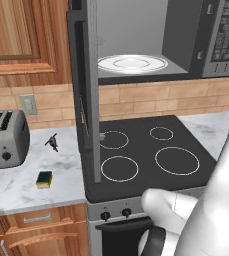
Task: Place the sponge inside the microwave to prepare for sanitizing.
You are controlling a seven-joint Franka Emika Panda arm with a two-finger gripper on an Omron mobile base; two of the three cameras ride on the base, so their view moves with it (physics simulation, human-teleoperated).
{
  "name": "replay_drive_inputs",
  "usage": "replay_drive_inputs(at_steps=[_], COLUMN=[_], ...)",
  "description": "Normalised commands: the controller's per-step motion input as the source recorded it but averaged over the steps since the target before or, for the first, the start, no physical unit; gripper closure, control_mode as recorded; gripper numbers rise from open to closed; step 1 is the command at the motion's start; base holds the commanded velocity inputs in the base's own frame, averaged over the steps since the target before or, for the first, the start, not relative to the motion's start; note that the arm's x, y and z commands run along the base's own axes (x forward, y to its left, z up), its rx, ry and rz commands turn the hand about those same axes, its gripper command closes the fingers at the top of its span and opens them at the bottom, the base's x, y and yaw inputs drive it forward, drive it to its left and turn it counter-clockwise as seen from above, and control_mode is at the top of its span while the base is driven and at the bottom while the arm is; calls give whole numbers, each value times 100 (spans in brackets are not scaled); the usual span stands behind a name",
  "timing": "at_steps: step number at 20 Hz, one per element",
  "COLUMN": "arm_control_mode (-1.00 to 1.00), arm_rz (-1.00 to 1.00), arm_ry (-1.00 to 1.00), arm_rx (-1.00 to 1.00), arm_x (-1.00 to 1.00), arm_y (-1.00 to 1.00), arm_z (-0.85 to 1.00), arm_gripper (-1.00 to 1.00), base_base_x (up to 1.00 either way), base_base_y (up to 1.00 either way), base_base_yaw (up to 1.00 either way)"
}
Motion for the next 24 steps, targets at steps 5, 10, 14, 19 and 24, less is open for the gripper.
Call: replay_drive_inputs(at_steps=[5,10,14,19,24], arm_control_mode=[-100,-100,-100,-100,-100], arm_rz=[31,40,47,44,40], arm_ry=[9,0,0,0,-10], arm_rx=[16,27,34,39,30], arm_x=[24,31,50,72,41], arm_y=[-37,-20,-7,-16,-1], arm_z=[12,0,-12,-9,-29], arm_gripper=[-100,-100,-100,-100,-100], base_base_x=[0,0,0,0,0], base_base_y=[0,0,0,0,0], base_base_yaw=[0,0,0,0,0])
